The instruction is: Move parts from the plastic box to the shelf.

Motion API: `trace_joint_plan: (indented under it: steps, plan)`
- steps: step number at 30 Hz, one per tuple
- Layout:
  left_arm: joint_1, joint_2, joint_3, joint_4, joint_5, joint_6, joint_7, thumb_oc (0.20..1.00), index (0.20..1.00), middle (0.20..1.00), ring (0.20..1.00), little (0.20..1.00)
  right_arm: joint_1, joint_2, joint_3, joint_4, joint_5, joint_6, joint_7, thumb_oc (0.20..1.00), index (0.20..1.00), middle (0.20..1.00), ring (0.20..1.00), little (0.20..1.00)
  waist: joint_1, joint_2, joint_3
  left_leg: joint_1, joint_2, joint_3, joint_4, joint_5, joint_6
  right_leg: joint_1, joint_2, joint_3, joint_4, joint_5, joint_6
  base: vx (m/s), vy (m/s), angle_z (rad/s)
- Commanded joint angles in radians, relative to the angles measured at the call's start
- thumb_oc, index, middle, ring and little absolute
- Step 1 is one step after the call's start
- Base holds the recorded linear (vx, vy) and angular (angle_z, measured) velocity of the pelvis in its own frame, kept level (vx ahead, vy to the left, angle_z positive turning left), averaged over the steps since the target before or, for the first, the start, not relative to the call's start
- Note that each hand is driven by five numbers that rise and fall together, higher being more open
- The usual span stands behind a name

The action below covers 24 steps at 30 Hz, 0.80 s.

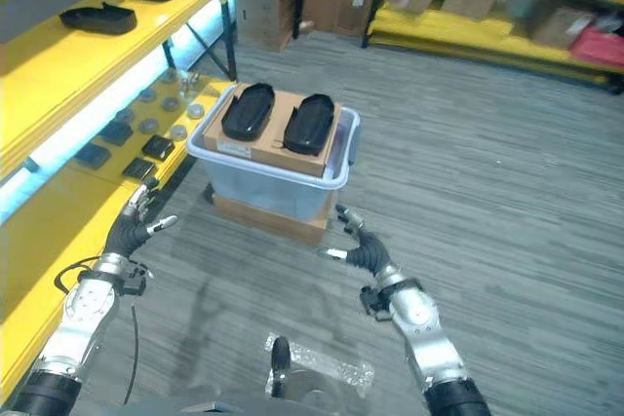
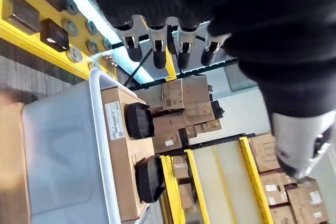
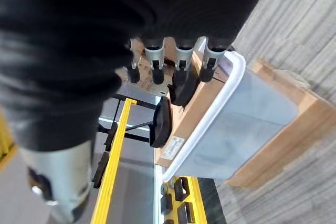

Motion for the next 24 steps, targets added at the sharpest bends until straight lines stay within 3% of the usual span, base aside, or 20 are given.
trace_joint_plan:
  steps: [1, 2, 3, 4, 5, 9, 11, 16, 18, 20, 21, 24]
  plan:
    - [-0.033, 0.045, 0.015, -0.069, -0.027, -0.056, -0.002, 1.0, 1.0, 1.0, 1.0, 1.0, 0.013, -0.022, -0.011, -0.049, 0.018, -0.047, -0.015, 1.0, 1.0, 1.0, 1.0, 1.0, -0.019, -0.037, 0.032, -0.032, 0.074, 0.058, -0.258, 0.158, 0.015, 0.145, -0.089, -0.039, -0.037, -0.146, 0.136, 0.28, 0.014, -0.21]
    - [-0.022, 0.04, 0.023, -0.074, -0.037, -0.059, -0.007, 1.0, 1.0, 1.0, 1.0, 1.0, 0.019, -0.02, -0.027, -0.05, 0.022, -0.052, -0.022, 1.0, 1.0, 1.0, 1.0, 1.0, -0.017, -0.034, 0.021, -0.047, 0.146, 0.1, -0.444, 0.119, 0.044, 0.17, -0.099, -0.058, -0.047, -0.169, 0.143, 0.3, 0.066, -0.16]
    - [-0.019, 0.042, 0.025, -0.075, -0.037, -0.058, -0.004, 1.0, 1.0, 1.0, 1.0, 1.0, 0.022, -0.018, -0.033, -0.047, 0.029, -0.058, -0.027, 1.0, 1.0, 1.0, 1.0, 1.0, -0.011, -0.035, 0.019, -0.033, 0.176, 0.117, -0.567, 0.109, 0.049, 0.182, -0.105, -0.06, -0.053, -0.179, 0.15, 0.38, 0.098, -0.28]
    - [-0.018, 0.046, 0.025, -0.074, -0.036, -0.057, -0.001, 1.0, 1.0, 1.0, 1.0, 1.0, 0.021, -0.013, -0.039, -0.042, 0.035, -0.061, -0.035, 1.0, 1.0, 1.0, 1.0, 1.0, -0.006, -0.032, 0.019, -0.018, 0.196, 0.131, -0.702, 0.11, 0.052, 0.196, -0.109, -0.063, -0.06, -0.191, 0.155, 0.27, 0.115, -0.53]
    - [-0.022, 0.048, 0.026, -0.068, -0.033, -0.057, 0.01, 1.0, 1.0, 1.0, 1.0, 1.0, 0.015, -0.014, -0.042, -0.034, 0.033, -0.065, -0.048, 1.0, 1.0, 1.0, 1.0, 1.0, -0.001, -0.025, 0.017, -0.008, 0.205, 0.129, -0.831, 0.161, 0.043, 0.208, -0.107, -0.062, -0.068, -0.201, 0.159, 0.23, 0.135, -0.61]
    - [-0.034, 0.043, 0.017, -0.062, -0.023, -0.061, 0.024, 1.0, 1.0, 1.0, 1.0, 1.0, 0.009, 0.0, -0.052, -0.033, 0.039, -0.065, -0.052, 1.0, 1.0, 1.0, 1.0, 1.0, -0.01, 0.014, -0.001, 0.062, 0.22, 0.106, -1.023, 0.208, 0.019, 0.235, -0.101, -0.05, -0.071, -0.23, 0.178, 0.18, 0.189, -0.33]
    - [-0.05, 0.048, 0.001, -0.059, -0.019, -0.062, 0.023, 1.0, 1.0, 1.0, 1.0, 1.0, 0.021, 0.023, -0.069, -0.031, 0.065, -0.071, -0.059, 1.0, 1.0, 1.0, 1.0, 1.0, -0.027, 0.02, -0.021, 0.094, 0.207, 0.11, -1.034, 0.208, 0.03, 0.233, -0.119, -0.042, -0.056, -0.233, 0.188, 0.17, 0.251, -0.67]
    - [-0.077, 0.072, -0.013, -0.063, -0.021, -0.056, 0.014, 1.0, 1.0, 1.0, 1.0, 1.0, 0.041, 0.073, -0.079, -0.041, 0.107, -0.065, -0.049, 1.0, 1.0, 1.0, 1.0, 1.0, -0.035, 0.008, -0.039, 0.141, 0.166, 0.14, -1.01, 0.149, 0.083, 0.215, -0.176, -0.003, 0.063, -0.254, 0.212, 0.15, 0.23, -0.05]
    - [-0.09, 0.078, -0.013, -0.064, -0.021, -0.05, 0.006, 1.0, 1.0, 1.0, 1.0, 1.0, 0.035, 0.078, -0.071, -0.047, 0.043, -0.056, -0.051, 1.0, 1.0, 1.0, 1.0, 1.0, -0.039, 0.005, -0.026, 0.179, 0.143, 0.157, -1.0, 0.11, 0.116, 0.15, -0.201, 0.019, 0.227, -0.213, 0.244, 0.14, 0.253, -0.02]
    - [-0.106, 0.09, -0.021, -0.064, -0.024, -0.049, 0.004, 1.0, 1.0, 1.0, 1.0, 1.0, 0.031, 0.081, -0.077, -0.055, 0.032, -0.054, -0.049, 1.0, 1.0, 1.0, 1.0, 1.0, -0.057, 0.006, 0.007, 0.182, 0.133, 0.16, -0.989, 0.106, 0.135, 0.065, -0.204, 0.052, 0.37, -0.114, 0.256, 0.04, 0.208, 0.0]
    - [-0.11, 0.093, -0.022, -0.061, -0.022, -0.048, 0.004, 1.0, 1.0, 1.0, 1.0, 1.0, 0.03, 0.086, -0.076, -0.051, 0.033, -0.055, -0.051, 1.0, 1.0, 1.0, 1.0, 1.0, -0.06, 0.013, 0.013, 0.183, 0.136, 0.156, -0.989, 0.103, 0.139, 0.041, -0.196, 0.061, 0.402, -0.122, 0.253, 0.01, 0.119, 0.03]
    - [-0.093, 0.101, -0.011, -0.062, -0.01, -0.048, -0.001, 1.0, 1.0, 1.0, 1.0, 1.0, 0.029, 0.1, -0.076, -0.047, 0.019, -0.057, -0.065, 1.0, 1.0, 1.0, 1.0, 1.0, -0.062, 0.022, 0.008, 0.204, 0.14, 0.156, -1.005, 0.086, 0.138, 0.029, -0.211, 0.038, 0.311, -0.147, 0.25, 0.2, 0.057, 0.22]
